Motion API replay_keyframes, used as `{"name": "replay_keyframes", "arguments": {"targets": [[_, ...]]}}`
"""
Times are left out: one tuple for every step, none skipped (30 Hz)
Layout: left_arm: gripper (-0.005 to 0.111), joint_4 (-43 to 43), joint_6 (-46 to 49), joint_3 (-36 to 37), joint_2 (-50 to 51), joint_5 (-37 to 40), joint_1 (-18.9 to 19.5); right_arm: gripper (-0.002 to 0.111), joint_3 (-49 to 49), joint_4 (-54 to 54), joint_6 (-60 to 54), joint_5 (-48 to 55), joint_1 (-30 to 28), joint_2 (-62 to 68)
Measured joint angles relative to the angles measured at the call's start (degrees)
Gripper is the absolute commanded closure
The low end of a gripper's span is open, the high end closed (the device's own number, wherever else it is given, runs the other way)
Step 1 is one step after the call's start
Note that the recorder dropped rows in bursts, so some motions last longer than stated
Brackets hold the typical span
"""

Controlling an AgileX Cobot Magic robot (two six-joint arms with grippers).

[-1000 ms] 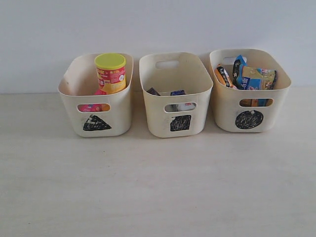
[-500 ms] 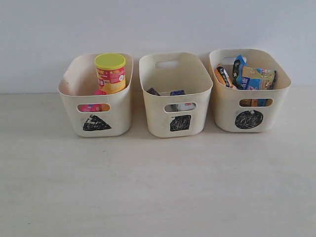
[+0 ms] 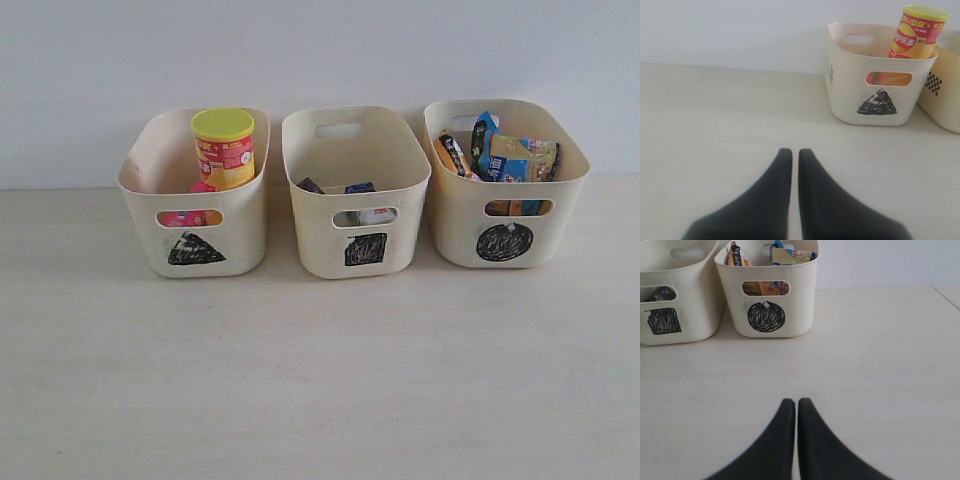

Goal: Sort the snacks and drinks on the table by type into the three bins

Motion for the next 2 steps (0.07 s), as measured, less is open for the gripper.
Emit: {"name": "replay_keyframes", "arguments": {"targets": [[0.102,0.0,0.0,0.0,0.0,0.0,0.0,0.108,0.0,0.0,0.0,0.0,0.0,0.0],[0.102,0.0,0.0,0.0,0.0,0.0,0.0,0.108,0.0,0.0,0.0,0.0,0.0,0.0]]}}
